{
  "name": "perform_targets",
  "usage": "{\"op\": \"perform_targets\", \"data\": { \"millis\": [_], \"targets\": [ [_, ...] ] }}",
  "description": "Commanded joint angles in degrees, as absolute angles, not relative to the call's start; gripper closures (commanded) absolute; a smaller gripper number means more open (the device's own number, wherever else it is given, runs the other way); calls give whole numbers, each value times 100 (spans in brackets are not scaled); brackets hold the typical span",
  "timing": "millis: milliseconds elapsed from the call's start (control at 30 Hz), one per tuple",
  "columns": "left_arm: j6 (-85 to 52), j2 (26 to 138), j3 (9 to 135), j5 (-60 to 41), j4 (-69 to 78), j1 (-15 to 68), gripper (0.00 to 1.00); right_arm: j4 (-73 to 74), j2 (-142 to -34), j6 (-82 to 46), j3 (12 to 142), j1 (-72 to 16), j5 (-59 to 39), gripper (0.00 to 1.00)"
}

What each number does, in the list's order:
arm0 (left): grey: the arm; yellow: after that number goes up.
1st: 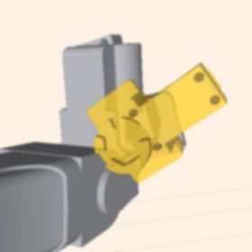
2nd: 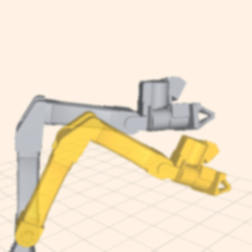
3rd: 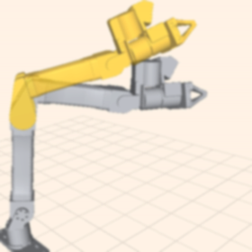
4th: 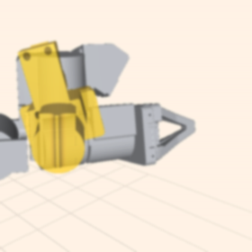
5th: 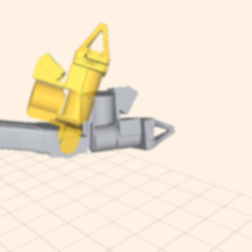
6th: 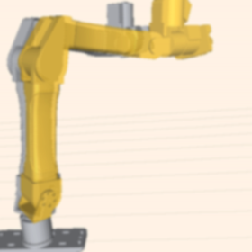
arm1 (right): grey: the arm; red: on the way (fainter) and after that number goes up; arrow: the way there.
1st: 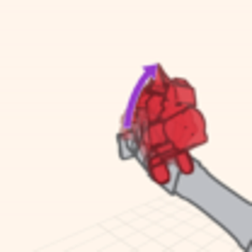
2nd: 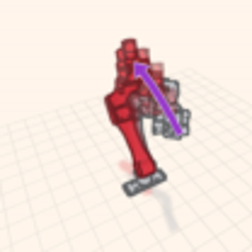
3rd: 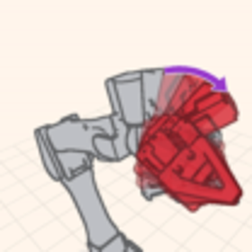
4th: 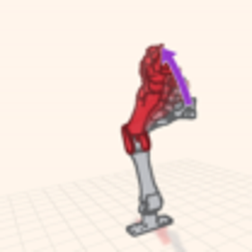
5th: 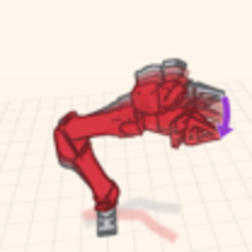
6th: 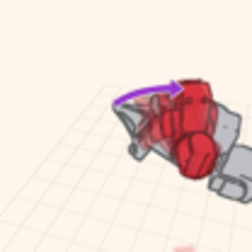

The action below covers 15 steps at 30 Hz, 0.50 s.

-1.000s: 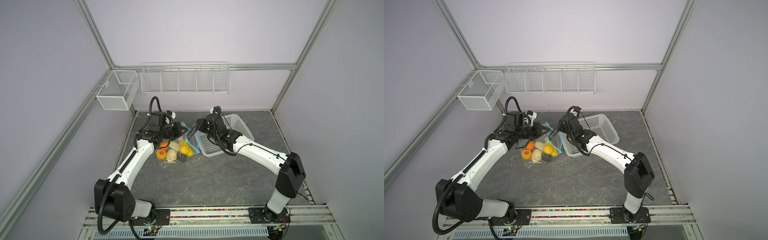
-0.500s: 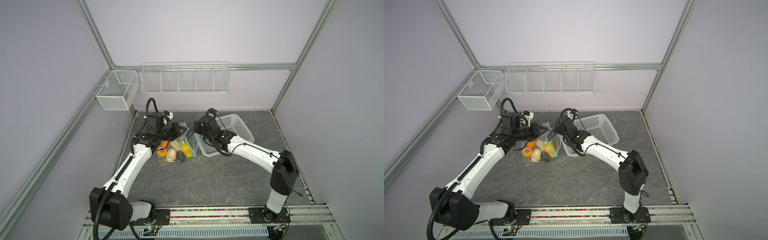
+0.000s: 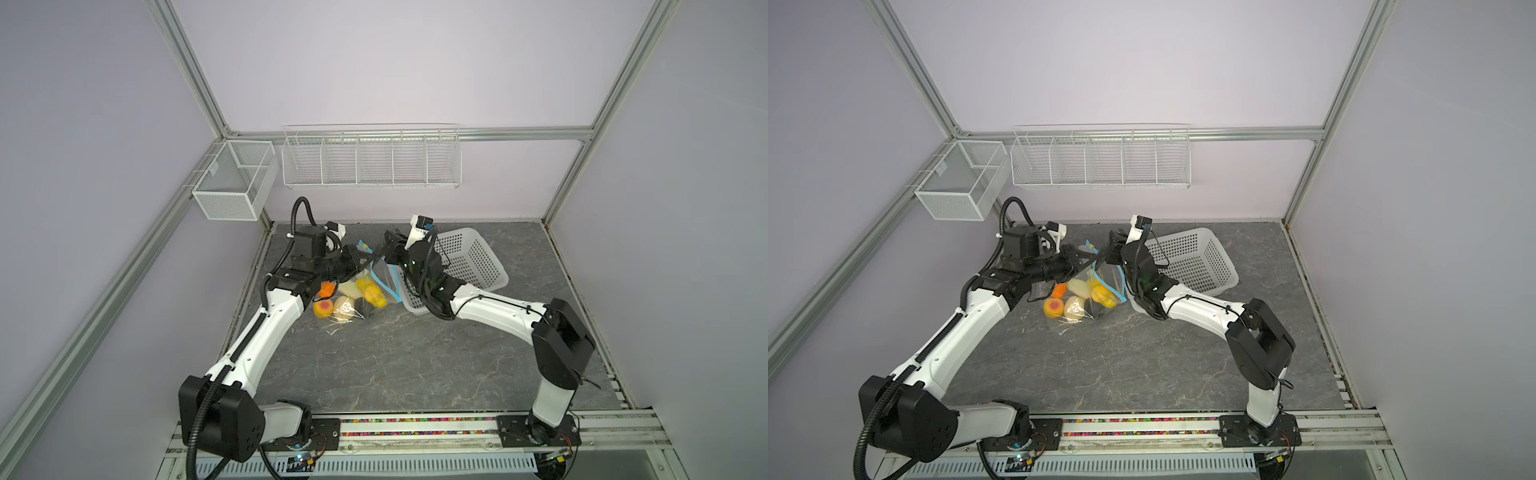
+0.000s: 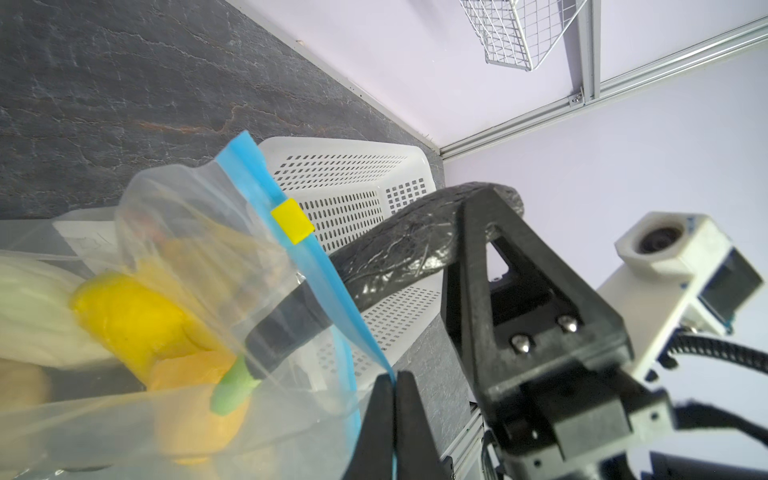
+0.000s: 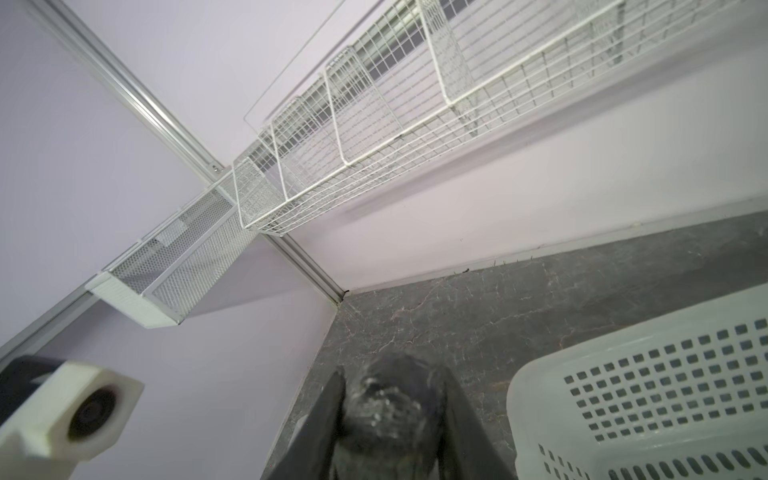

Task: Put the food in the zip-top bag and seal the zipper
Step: 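Carry the dark eggplant into the bag mouth with the right gripper, then release the dark eggplant into the bag and withdraw the right gripper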

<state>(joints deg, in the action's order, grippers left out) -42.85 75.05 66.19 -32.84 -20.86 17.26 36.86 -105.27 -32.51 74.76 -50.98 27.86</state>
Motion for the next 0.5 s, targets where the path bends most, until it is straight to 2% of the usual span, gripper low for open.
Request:
{"op": "perform_targets", "data": {
  "millis": [0,67,467],
  "targets": [
    [-4328,7404,6555,-3326,-1852,1696,100,6174,-10910,-1839,7144,-5421,3069,83],
    [-4343,7408,6548,-3326,-1823,1690,100,6539,-11019,-1637,7085,-5507,3146,84],
    [-4378,7389,6583,-3348,-1791,1646,100,5778,-10845,-2288,6813,-5547,3101,80]
  ]
}}
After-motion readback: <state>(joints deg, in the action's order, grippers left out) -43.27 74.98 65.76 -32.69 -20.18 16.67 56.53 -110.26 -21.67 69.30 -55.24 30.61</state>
